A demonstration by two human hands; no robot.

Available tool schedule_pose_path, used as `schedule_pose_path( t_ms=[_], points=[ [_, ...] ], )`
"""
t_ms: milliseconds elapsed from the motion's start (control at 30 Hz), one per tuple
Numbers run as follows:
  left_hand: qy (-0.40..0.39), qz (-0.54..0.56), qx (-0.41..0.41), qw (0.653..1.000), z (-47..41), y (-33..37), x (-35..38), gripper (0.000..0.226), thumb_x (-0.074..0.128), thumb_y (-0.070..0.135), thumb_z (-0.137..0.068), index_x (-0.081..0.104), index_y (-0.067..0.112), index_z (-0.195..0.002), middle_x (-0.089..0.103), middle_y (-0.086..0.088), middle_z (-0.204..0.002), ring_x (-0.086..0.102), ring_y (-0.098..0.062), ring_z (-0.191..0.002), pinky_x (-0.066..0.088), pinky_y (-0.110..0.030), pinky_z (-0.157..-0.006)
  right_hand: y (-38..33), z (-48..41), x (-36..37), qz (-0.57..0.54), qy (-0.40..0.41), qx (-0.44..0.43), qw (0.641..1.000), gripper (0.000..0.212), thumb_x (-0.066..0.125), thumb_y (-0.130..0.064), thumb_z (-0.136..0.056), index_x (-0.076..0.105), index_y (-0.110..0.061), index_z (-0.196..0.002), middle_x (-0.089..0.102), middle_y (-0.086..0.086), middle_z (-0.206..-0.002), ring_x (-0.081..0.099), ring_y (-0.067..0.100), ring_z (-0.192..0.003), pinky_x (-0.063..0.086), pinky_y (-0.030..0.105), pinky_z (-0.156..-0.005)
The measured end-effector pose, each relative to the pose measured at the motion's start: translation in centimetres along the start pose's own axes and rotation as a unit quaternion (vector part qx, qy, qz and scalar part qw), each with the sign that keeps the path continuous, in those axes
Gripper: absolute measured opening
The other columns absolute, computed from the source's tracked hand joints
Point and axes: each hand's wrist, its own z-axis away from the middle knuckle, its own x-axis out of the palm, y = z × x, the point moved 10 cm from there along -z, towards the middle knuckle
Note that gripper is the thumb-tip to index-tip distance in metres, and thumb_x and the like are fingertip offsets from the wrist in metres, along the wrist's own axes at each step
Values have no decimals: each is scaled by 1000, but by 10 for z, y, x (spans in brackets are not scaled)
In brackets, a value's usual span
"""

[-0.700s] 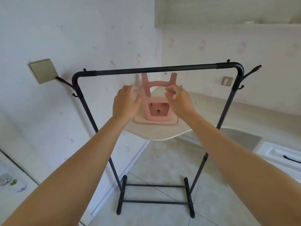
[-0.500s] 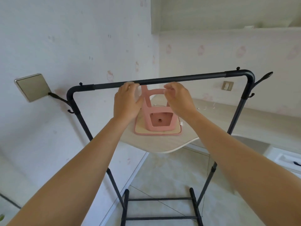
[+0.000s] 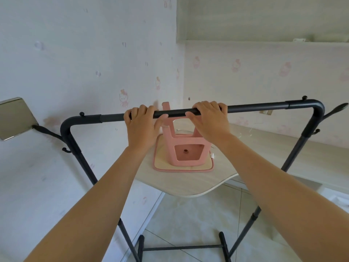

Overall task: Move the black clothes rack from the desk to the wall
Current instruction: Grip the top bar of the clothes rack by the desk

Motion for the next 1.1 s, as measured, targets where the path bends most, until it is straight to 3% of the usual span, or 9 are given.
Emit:
schedule_pose_path(
  t_ms=[100, 233, 567, 700, 800, 967, 1100],
  points=[
    [22, 22, -5, 999, -1, 3, 2, 50, 39, 64, -89, 60, 19, -98, 55, -1, -89, 45, -24, -90, 19, -36, -95, 3, -1, 0, 31, 29, -13, 999, 49, 36, -65, -91, 58, -21, -91, 60, -6, -84, 51, 21, -85, 25, 33, -91],
    [49, 48, 6, 998, 2, 14, 3, 45, 50, 60, -86, 60, 17, -95, 54, -1, -87, 43, -24, -88, 19, -35, -94, 10, 5, -3, 53, 54, -39, 996, 51, 31, -63, -91, 58, -19, -94, 62, -3, -88, 52, 24, -85, 29, 35, -86],
    [49, 73, 2, 996, 3, 28, 3, 48, 45, 64, -84, 59, 19, -93, 52, 2, -88, 41, -23, -87, 19, -32, -92, 18, 15, -21, 62, 109, -67, 990, 44, 37, -55, -93, 61, -17, -94, 55, -2, -76, 49, 22, -77, 26, 31, -78],
    [44, 80, 11, 996, 3, 40, 4, 46, 48, 62, -84, 59, 18, -95, 54, 2, -90, 43, -23, -89, 20, -34, -92, 27, 21, -30, 59, 113, -66, 990, 49, 32, -55, -92, 63, -16, -93, 56, 0, -78, 49, 24, -73, 26, 32, -77],
    [38, 80, 17, 996, 4, 52, 6, 49, 46, 63, -84, 59, 17, -97, 55, 2, -92, 43, -23, -89, 20, -34, -91, 33, 28, -40, 59, 128, -73, 987, 43, 41, -52, -92, 63, -15, -91, 61, 0, -83, 51, 25, -72, 27, 33, -76],
    [29, 94, 24, 995, 4, 71, 13, 45, 48, 62, -84, 58, 19, -94, 57, 2, -100, 42, -21, -91, 21, -36, -95, 54, 35, -44, 78, 98, -48, 991, 48, 34, -55, -93, 61, -16, -99, 59, 0, -80, 50, 24, -75, 27, 33, -77],
    [18, 104, 27, 994, 6, 84, 19, 45, 50, 63, -84, 57, 20, -94, 55, 3, -94, 41, -22, -91, 23, -39, -96, 67, 44, -50, 94, 98, -39, 990, 37, 46, -50, -94, 61, -17, -96, 56, -1, -77, 48, 24, -74, 27, 33, -76]
  ],
)
